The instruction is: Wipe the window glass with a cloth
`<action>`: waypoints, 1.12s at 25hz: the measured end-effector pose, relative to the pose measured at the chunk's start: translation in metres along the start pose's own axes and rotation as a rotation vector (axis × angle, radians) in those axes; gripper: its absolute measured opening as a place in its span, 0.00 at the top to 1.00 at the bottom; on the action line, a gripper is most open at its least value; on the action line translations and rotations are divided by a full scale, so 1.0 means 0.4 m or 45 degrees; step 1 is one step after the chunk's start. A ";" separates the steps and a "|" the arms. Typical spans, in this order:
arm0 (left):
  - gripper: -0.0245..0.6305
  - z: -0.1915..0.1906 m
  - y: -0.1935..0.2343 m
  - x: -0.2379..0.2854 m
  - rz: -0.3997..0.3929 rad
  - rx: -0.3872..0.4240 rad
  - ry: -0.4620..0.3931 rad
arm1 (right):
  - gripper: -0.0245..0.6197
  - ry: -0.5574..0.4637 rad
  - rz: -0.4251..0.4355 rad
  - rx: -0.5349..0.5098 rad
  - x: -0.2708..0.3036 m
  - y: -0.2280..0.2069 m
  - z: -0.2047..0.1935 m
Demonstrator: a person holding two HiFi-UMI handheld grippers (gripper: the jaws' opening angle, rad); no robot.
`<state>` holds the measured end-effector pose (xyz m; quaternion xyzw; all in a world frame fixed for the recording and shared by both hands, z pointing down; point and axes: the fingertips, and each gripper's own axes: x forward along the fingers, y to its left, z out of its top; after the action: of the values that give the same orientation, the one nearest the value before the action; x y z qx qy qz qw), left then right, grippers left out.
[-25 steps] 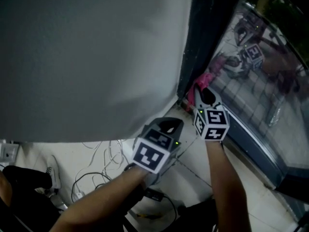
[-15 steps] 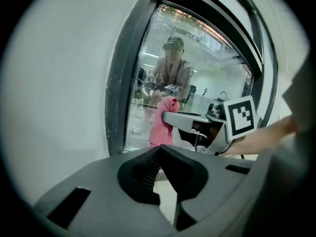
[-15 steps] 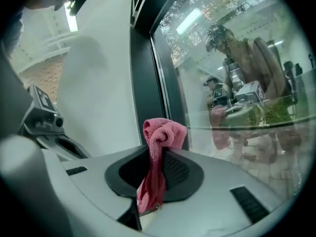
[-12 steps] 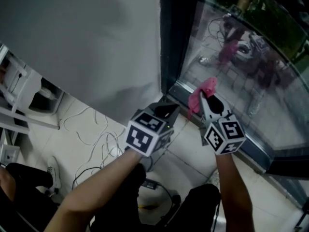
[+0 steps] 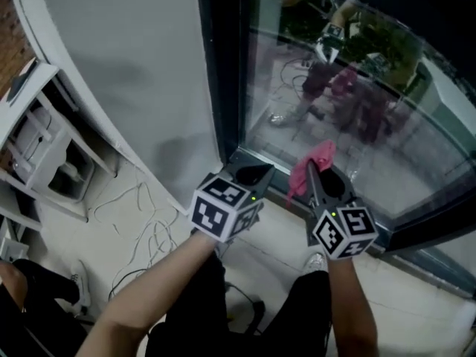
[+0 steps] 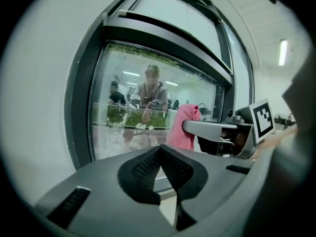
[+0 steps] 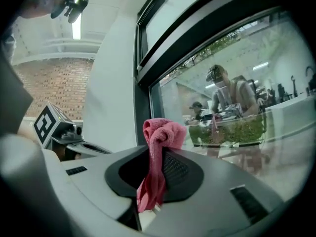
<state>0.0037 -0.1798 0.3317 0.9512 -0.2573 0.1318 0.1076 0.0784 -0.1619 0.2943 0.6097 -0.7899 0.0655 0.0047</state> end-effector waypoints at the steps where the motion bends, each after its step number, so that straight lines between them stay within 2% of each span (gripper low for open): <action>1: 0.95 0.018 -0.029 -0.009 -0.012 0.003 -0.008 | 0.86 -0.009 -0.008 -0.002 -0.033 -0.003 0.020; 7: 0.95 0.132 -0.209 -0.020 -0.111 0.040 -0.081 | 0.86 -0.076 -0.064 -0.023 -0.198 -0.043 0.124; 15: 0.95 0.174 -0.423 -0.057 -0.227 0.067 -0.119 | 0.86 -0.129 -0.101 -0.044 -0.428 -0.058 0.188; 22: 0.95 0.175 -0.545 -0.091 -0.284 0.084 -0.141 | 0.87 -0.151 -0.121 -0.013 -0.589 -0.056 0.203; 28: 0.95 0.168 -0.608 -0.096 -0.289 0.100 -0.130 | 0.87 -0.207 -0.111 0.003 -0.645 -0.067 0.250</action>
<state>0.1107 0.0250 0.2233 0.9832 -0.1477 0.0801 0.0713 0.1778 0.0688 0.1755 0.6468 -0.7603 0.0165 -0.0575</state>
